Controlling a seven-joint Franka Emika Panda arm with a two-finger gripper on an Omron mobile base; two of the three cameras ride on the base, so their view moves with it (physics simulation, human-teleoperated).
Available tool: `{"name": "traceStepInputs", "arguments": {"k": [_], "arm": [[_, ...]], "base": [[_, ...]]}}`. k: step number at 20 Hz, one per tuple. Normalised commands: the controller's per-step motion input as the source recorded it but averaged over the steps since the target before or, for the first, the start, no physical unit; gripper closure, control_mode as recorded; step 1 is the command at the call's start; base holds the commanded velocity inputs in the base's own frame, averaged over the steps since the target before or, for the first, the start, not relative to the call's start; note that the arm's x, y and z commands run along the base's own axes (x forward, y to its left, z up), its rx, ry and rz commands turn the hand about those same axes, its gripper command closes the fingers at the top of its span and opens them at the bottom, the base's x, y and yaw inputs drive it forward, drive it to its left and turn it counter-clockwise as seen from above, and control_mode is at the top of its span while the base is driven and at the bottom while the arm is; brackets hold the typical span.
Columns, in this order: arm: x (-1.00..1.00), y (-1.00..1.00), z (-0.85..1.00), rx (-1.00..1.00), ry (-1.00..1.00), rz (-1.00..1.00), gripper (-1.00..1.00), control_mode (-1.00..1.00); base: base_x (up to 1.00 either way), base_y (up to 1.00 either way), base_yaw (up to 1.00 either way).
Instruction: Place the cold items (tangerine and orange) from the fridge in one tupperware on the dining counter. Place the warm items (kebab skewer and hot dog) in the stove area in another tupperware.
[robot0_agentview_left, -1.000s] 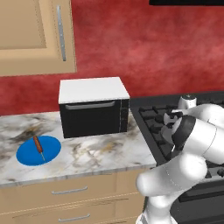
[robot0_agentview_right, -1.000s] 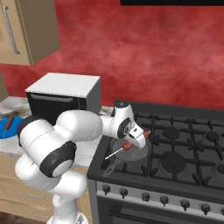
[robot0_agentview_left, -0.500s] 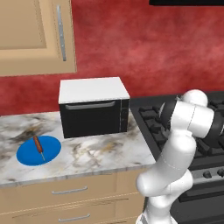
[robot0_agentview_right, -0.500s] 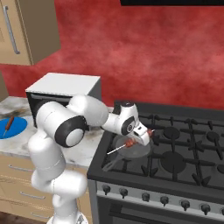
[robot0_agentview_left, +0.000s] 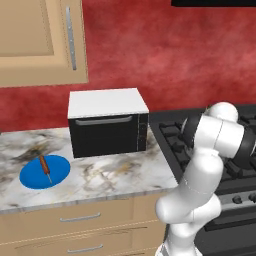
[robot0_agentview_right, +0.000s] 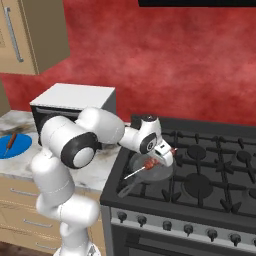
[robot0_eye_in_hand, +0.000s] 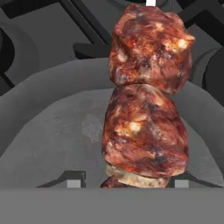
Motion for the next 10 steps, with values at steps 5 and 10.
{"name": "traceStepInputs", "arguments": {"k": [5,10], "arm": [[-0.77,0.0,0.13,0.1,-0.17,0.0,1.0,-1.0],[-0.21,0.0,0.11,0.08,-0.08,0.0,1.0,-1.0]], "base": [[0.0,0.0,0.0],[0.0,0.0,0.0]]}}
